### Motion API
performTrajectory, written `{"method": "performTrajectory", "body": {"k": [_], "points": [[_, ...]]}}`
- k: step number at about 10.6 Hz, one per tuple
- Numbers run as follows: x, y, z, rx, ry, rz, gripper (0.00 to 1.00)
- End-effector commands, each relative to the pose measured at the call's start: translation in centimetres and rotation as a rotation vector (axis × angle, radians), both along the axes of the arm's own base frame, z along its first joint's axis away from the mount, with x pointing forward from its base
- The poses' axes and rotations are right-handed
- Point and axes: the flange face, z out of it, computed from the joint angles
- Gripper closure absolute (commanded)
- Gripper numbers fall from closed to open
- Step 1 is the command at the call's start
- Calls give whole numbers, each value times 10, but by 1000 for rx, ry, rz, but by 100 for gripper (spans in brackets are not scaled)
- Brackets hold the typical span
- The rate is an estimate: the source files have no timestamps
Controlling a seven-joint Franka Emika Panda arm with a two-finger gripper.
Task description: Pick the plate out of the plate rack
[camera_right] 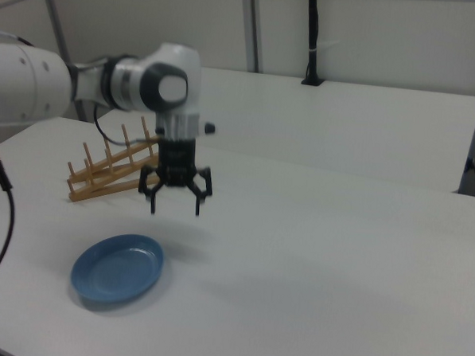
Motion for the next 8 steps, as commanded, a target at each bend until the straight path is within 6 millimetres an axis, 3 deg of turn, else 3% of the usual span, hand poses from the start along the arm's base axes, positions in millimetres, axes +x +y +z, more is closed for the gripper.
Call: {"method": "performTrajectory", "body": {"k": [1, 3, 5, 8], "points": [[-27, 5, 100, -57, -153, -193, 0], [-47, 5, 154, -88, -258, -411, 0], [-61, 4, 188, -110, -335, -603, 0], [-70, -4, 199, -107, -348, -633, 0]]}}
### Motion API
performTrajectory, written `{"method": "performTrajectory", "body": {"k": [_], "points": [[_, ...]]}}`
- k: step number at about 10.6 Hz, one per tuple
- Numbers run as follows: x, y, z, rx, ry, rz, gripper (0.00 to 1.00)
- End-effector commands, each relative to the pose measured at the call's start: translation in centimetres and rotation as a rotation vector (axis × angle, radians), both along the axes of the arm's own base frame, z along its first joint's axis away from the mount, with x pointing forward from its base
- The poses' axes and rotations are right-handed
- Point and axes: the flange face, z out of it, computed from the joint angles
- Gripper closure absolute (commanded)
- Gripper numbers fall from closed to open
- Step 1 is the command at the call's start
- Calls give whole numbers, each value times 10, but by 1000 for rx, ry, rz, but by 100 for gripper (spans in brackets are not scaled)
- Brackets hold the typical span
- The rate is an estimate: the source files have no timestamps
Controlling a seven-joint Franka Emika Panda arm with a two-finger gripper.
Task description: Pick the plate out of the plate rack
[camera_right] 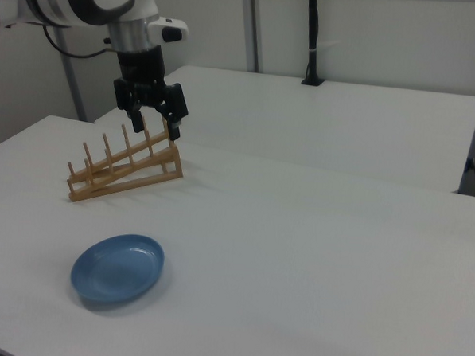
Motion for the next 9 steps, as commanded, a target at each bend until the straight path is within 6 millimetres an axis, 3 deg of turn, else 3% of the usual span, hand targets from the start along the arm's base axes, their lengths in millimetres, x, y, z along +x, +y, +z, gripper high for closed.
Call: {"method": "performTrajectory", "body": {"k": [1, 9], "points": [[-13, -5, 1, -2, 15, -46, 0], [-13, -12, 2, 4, 6, -58, 0]]}}
